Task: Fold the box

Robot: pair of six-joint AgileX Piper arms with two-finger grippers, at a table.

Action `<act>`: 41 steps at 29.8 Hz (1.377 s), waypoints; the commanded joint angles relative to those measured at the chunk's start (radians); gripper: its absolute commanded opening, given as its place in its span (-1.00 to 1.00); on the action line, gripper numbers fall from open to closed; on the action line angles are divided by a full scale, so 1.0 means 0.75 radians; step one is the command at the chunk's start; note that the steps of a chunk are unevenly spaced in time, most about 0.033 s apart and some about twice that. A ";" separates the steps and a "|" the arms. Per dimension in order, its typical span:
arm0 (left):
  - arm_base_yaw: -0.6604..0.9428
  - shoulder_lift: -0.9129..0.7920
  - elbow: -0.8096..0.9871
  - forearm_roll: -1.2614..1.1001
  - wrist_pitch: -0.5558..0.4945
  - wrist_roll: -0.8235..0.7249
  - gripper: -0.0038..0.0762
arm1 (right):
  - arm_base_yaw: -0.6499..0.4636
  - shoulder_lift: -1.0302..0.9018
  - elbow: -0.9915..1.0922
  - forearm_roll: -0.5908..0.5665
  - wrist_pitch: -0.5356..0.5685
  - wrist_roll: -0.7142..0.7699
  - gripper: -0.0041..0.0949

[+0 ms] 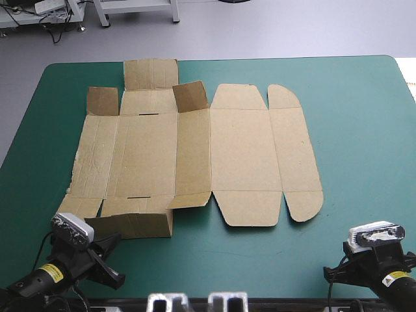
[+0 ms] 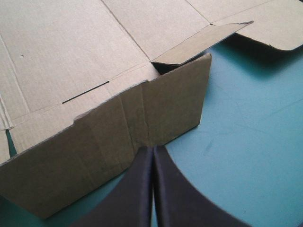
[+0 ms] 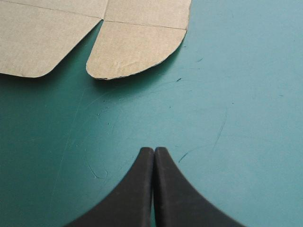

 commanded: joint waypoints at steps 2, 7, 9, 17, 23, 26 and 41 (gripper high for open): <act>0.002 0.016 -0.046 -0.046 -0.066 -0.003 -0.93 | 0.002 0.019 -0.039 0.023 -0.067 -0.013 -0.97; 0.002 0.016 -0.046 -0.046 -0.066 -0.003 -0.93 | 0.002 0.019 -0.039 0.023 -0.067 -0.013 -0.97; 0.002 0.016 -0.046 -0.046 -0.066 -0.003 -0.93 | 0.002 0.019 -0.039 0.023 -0.067 -0.013 -0.97; 0.002 0.016 -0.046 -0.046 -0.063 0.000 -0.93 | 0.002 0.019 -0.039 0.023 -0.067 -0.013 -0.97; 0.002 0.016 -0.065 -0.051 -0.063 0.052 -0.93 | 0.002 0.019 -0.039 0.023 -0.067 -0.011 -0.97; 0.002 0.016 -0.132 -0.056 -0.063 0.052 -0.93 | 0.002 0.019 -0.039 0.023 -0.067 -0.011 -0.97; 0.002 0.348 -0.830 0.042 -0.059 0.114 -0.93 | 0.002 0.019 -0.039 0.023 -0.067 -0.011 -0.97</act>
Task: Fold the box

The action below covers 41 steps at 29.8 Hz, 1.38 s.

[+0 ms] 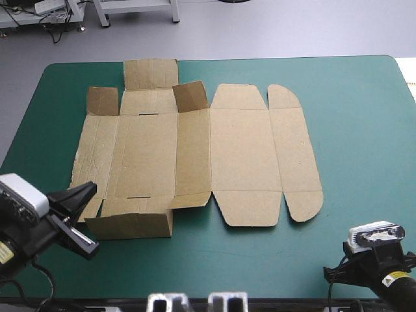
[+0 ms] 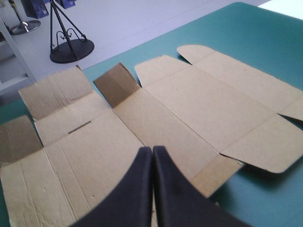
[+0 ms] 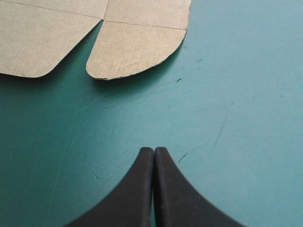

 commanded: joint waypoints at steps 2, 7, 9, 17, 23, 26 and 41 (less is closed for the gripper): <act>0.002 0.208 -0.226 0.033 -0.099 0.009 -0.93 | 0.002 0.019 -0.039 0.023 -0.067 -0.011 -0.97; 0.002 0.413 -0.356 0.244 -0.189 -0.135 -0.93 | 0.002 0.019 -0.039 0.023 -0.067 -0.011 -0.97; 0.002 0.490 -0.401 0.432 -0.195 -0.285 -0.93 | 0.002 0.019 -0.039 0.023 -0.067 -0.011 -0.97; 0.002 0.661 -0.435 1.103 -0.056 -0.635 -0.92 | 0.002 0.019 -0.039 0.023 -0.067 -0.011 -0.97; 0.234 0.750 -0.435 1.086 0.025 -0.652 -0.87 | 0.002 0.019 -0.039 0.023 -0.067 -0.011 -0.97; 0.456 0.791 -0.435 0.855 0.034 -0.537 -0.87 | 0.002 0.019 -0.039 0.008 -0.067 -0.011 -0.97; 1.207 1.187 -0.435 -0.362 0.356 0.116 -0.87 | 0.002 0.019 -0.039 0.003 -0.067 -0.011 -0.96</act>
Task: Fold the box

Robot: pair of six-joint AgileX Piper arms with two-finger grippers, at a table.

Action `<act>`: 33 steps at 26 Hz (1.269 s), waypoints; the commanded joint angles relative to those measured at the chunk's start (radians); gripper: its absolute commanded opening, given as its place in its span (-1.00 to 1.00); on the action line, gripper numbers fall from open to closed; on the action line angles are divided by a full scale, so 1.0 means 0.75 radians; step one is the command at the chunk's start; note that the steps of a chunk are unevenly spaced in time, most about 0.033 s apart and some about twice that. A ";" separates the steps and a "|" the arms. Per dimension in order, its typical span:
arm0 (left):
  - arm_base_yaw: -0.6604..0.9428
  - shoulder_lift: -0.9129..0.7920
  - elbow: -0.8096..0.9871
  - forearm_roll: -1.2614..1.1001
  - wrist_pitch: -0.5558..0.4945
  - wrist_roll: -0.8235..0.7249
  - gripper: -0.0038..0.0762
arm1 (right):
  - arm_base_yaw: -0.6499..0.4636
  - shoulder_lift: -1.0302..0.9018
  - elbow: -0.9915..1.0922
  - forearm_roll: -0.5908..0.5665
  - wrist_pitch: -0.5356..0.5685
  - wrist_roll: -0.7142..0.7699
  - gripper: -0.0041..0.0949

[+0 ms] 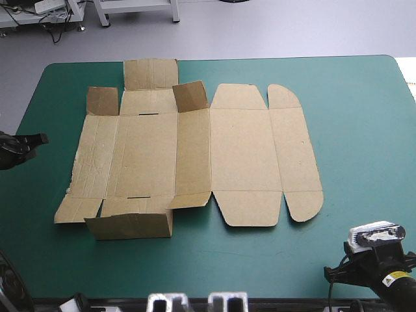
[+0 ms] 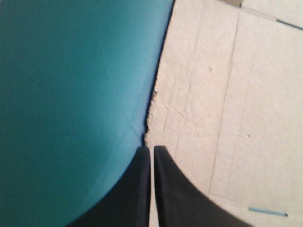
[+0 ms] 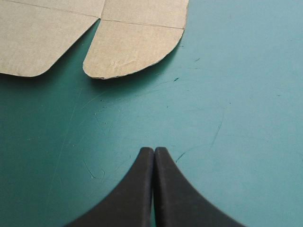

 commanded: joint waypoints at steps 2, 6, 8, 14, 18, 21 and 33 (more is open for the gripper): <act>0.059 0.114 -0.045 -0.251 0.150 0.228 -0.87 | 0.002 0.019 -0.039 0.012 -0.067 -0.011 -0.97; 0.062 0.243 -0.045 -0.320 0.257 0.391 -0.87 | 0.002 0.019 -0.039 0.012 -0.067 -0.011 -0.97; 0.062 0.299 -0.045 -0.320 0.260 0.401 -0.87 | 0.002 0.019 -0.039 0.012 -0.067 -0.011 -0.97; 0.062 0.382 -0.045 -0.278 0.212 0.423 -0.87 | 0.002 0.019 -0.039 0.007 -0.067 -0.010 -0.97; 0.060 0.439 -0.054 -0.160 0.296 0.502 -0.67 | 0.002 0.019 -0.039 0.007 -0.067 -0.010 -0.97; 0.060 0.497 -0.054 -0.108 0.306 0.439 -0.33 | 0.002 0.019 -0.039 0.007 -0.067 -0.010 -0.97; 0.060 0.617 -0.054 -0.280 0.306 0.389 0.26 | 0.002 0.019 -0.039 0.007 -0.067 -0.010 -0.97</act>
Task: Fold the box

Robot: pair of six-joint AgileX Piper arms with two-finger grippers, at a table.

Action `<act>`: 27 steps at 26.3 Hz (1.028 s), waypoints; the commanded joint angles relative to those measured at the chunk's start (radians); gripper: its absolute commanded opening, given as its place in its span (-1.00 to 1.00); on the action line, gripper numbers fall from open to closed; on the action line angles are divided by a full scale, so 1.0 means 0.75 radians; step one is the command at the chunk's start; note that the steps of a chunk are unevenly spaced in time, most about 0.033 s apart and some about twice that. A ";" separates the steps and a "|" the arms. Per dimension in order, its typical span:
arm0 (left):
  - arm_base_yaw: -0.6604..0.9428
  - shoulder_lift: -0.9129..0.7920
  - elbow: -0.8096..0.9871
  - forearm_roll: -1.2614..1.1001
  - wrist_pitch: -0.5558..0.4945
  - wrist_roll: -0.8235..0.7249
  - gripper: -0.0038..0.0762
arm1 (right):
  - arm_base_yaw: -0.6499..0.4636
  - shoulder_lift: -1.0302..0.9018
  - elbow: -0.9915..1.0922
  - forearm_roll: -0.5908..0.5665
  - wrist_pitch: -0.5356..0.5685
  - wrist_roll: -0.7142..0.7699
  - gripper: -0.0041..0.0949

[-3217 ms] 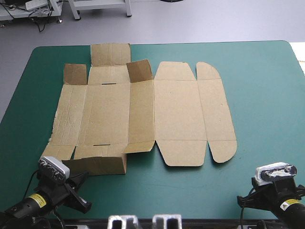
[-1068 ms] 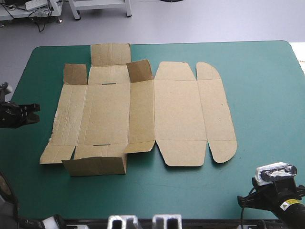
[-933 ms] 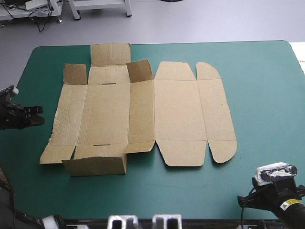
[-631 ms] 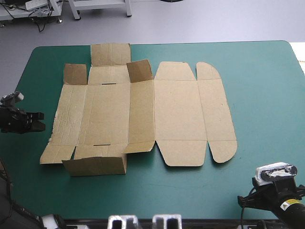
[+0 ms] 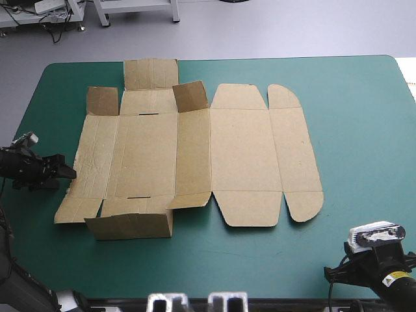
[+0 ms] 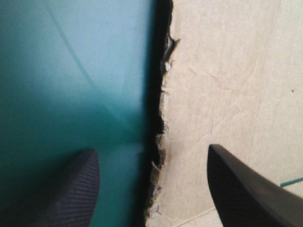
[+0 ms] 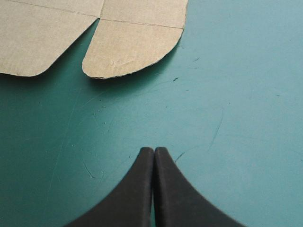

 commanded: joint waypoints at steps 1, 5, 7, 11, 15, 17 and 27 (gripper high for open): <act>0.000 -0.013 -0.032 -0.068 0.123 -0.012 0.23 | 0.002 0.019 -0.039 0.013 -0.067 -0.010 -0.97; -0.003 0.051 -0.032 -0.122 0.123 -0.016 0.22 | 0.002 0.019 -0.039 0.013 -0.067 -0.010 -0.97; -0.012 0.083 -0.030 -0.139 0.123 -0.015 0.22 | 0.002 0.019 -0.039 0.013 -0.067 -0.010 -0.97; -0.048 0.123 -0.027 -0.141 0.123 -0.015 0.22 | 0.002 0.019 -0.039 0.010 -0.067 -0.007 -0.97; -0.107 0.159 -0.027 -0.141 0.123 -0.015 0.21 | 0.002 0.019 -0.039 0.007 -0.067 -0.001 -0.96; -0.132 0.168 -0.025 -0.139 0.123 -0.015 0.16 | 0.002 0.019 -0.039 0.007 -0.067 0.002 -0.96; -0.251 0.190 -0.025 -0.139 0.123 -0.039 0.04 | 0.002 0.019 -0.039 0.007 -0.067 0.005 -0.97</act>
